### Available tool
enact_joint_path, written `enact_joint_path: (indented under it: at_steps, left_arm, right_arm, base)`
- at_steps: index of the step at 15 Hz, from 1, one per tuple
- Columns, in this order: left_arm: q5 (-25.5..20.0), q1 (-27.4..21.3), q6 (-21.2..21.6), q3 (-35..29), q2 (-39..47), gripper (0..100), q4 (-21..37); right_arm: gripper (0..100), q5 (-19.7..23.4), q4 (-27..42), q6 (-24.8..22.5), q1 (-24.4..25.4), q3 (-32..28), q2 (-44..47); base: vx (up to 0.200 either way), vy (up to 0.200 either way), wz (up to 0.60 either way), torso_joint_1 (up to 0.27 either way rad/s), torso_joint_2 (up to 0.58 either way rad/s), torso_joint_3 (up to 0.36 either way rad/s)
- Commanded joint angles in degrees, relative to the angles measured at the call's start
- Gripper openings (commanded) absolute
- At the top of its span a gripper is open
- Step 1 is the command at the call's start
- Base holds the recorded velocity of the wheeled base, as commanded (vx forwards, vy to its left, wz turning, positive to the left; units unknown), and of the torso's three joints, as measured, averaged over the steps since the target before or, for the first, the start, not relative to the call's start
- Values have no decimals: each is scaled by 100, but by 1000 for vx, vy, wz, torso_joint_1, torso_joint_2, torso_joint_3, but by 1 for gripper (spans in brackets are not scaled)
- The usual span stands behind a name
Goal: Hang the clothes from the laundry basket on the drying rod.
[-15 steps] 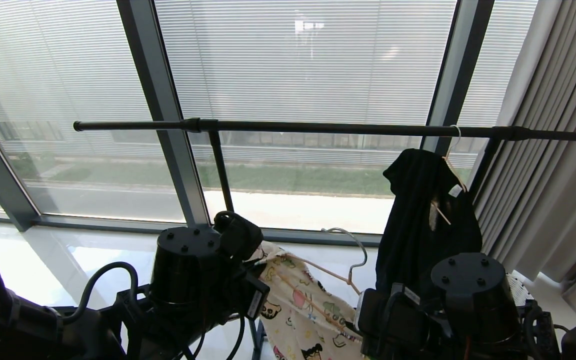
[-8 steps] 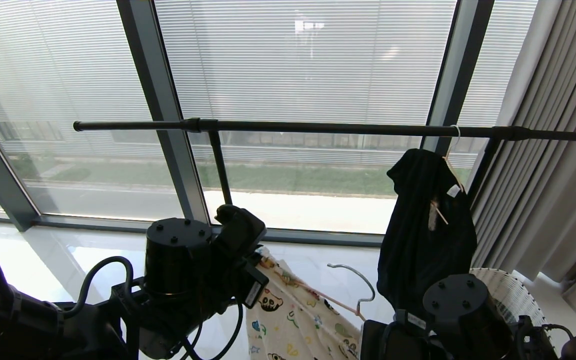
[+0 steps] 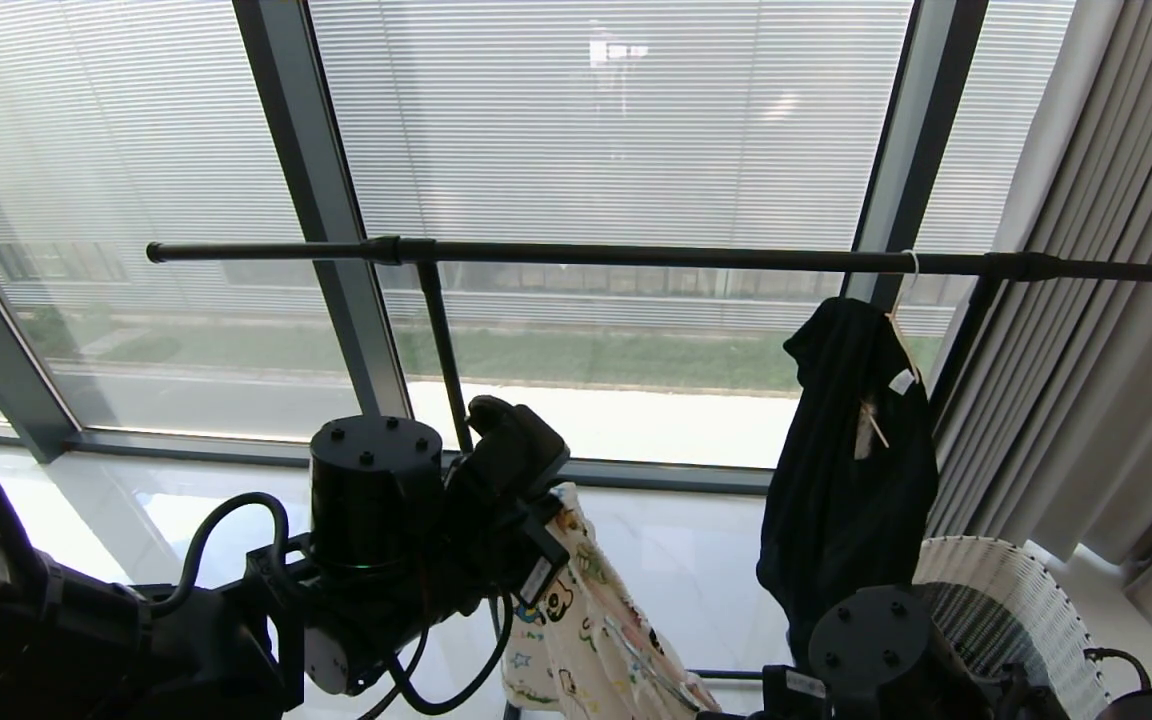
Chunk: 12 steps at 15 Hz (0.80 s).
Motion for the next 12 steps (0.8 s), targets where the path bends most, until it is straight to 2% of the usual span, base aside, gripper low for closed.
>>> enact_joint_path:
  at_steps: [1, 3, 7, 11, 12]
  left_arm:
    - [-79, -116, 24, -29, 45, 0, 0]
    - [-132, -274, 24, -11, 63, 0, 0]
    - [-237, -511, 6, 130, 45, 0, 0]
    - [-255, -432, -64, 112, 28, 0, -9]
    - [-185, -300, -258, 94, -60, 100, -27]
  right_arm:
    - [0, 2, -14, -5, 14, -85, 132]
    - [0, -7, -14, 13, -4, -164, 167]
    - [0, -15, -32, 39, -364, -384, 159]
    - [0, -15, -23, 57, -382, -366, 106]
    - [0, -24, -23, 57, -390, -348, 106]
  base:
    - [0, 0, 0, 0, 0, 0]
    - [0, 0, 0, 0, 0, 0]
    - [0, 0, 0, 0, 0, 0]
    - [0, 0, 0, 0, 0, 0]
    - [0, 0, 0, 0, 0, 0]
